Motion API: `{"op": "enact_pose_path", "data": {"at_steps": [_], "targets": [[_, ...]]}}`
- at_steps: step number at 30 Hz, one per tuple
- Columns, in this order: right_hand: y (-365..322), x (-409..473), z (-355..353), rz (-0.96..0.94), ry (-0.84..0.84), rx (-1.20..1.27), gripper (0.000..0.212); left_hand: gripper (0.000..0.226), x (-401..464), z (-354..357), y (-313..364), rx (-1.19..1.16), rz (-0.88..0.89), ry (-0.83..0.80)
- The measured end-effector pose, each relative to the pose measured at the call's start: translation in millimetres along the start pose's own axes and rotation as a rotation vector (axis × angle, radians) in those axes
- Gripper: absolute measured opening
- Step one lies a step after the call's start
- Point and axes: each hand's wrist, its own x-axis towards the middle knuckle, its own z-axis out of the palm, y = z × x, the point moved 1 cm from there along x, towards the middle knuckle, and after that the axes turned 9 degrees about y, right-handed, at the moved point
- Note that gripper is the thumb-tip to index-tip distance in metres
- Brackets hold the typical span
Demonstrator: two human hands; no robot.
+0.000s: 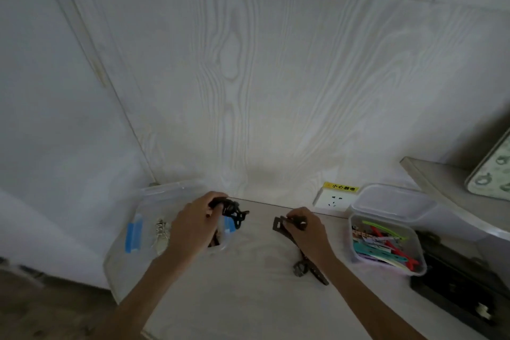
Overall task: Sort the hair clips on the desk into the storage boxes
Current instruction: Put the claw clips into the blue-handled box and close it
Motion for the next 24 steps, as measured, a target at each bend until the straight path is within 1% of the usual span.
{"op": "enact_pose_path", "data": {"at_steps": [2, 5, 8, 9, 10, 11, 12, 13, 15, 16, 18, 21, 22, 24], "targets": [[-26.7, -2.7, 9.1, 0.052, -0.035, 0.167, 0.012, 0.021, -3.4, -30.1, -22.9, -0.075, -0.106, 0.103], [-64.6, -9.1, 35.9, 0.167, -0.164, 0.389, 0.015, 0.021, -12.9, -64.1, -51.3, -0.090, -0.236, 0.250], [-104.3, -16.8, 82.2, 0.202, -0.281, 0.417, 0.016, 0.021, -26.9, -75.8, -70.4, -0.089, -0.279, 0.455], [-115.7, -20.7, 99.2, 0.202, -0.304, 0.417, 0.014, 0.022, -31.9, -72.6, -75.4, -0.092, -0.274, 0.508], [-126.1, -25.5, 114.9, 0.205, -0.326, 0.420, 0.013, 0.025, -35.5, -65.6, -81.4, -0.081, -0.266, 0.527], [-134.0, -31.2, 128.6, 0.192, -0.351, 0.391, 0.015, 0.028, -38.9, -56.8, -88.8, -0.048, -0.264, 0.496], [-139.6, -36.9, 139.5, 0.128, -0.357, 0.315, 0.015, 0.032, -42.7, -47.2, -97.6, 0.008, -0.269, 0.417], [-142.7, -42.2, 145.5, 0.022, -0.351, 0.212, 0.012, 0.039, -46.3, -38.3, -106.3, 0.074, -0.273, 0.314], [-142.8, -51.4, 147.2, -0.174, -0.347, 0.083, 0.007, 0.059, -54.6, -27.6, -124.8, 0.169, -0.267, 0.144], [-138.5, -54.1, 141.9, -0.219, -0.357, 0.072, 0.010, 0.069, -58.7, -25.7, -131.2, 0.193, -0.253, 0.110], [-123.8, -56.4, 125.6, -0.238, -0.366, 0.093, 0.013, 0.081, -62.4, -28.7, -137.0, 0.243, -0.203, 0.112], [-94.8, -54.1, 90.0, -0.130, -0.308, 0.087, 0.019, 0.088, -60.4, -32.6, -140.0, 0.330, -0.133, 0.127], [-81.8, -50.5, 79.4, -0.126, -0.266, 0.116, 0.022, 0.088, -56.1, -32.0, -140.1, 0.380, -0.089, 0.137], [-57.9, -36.5, 62.3, -0.141, -0.175, 0.091, 0.028, 0.078, -45.8, -33.2, -140.1, 0.470, -0.023, 0.156]]}}
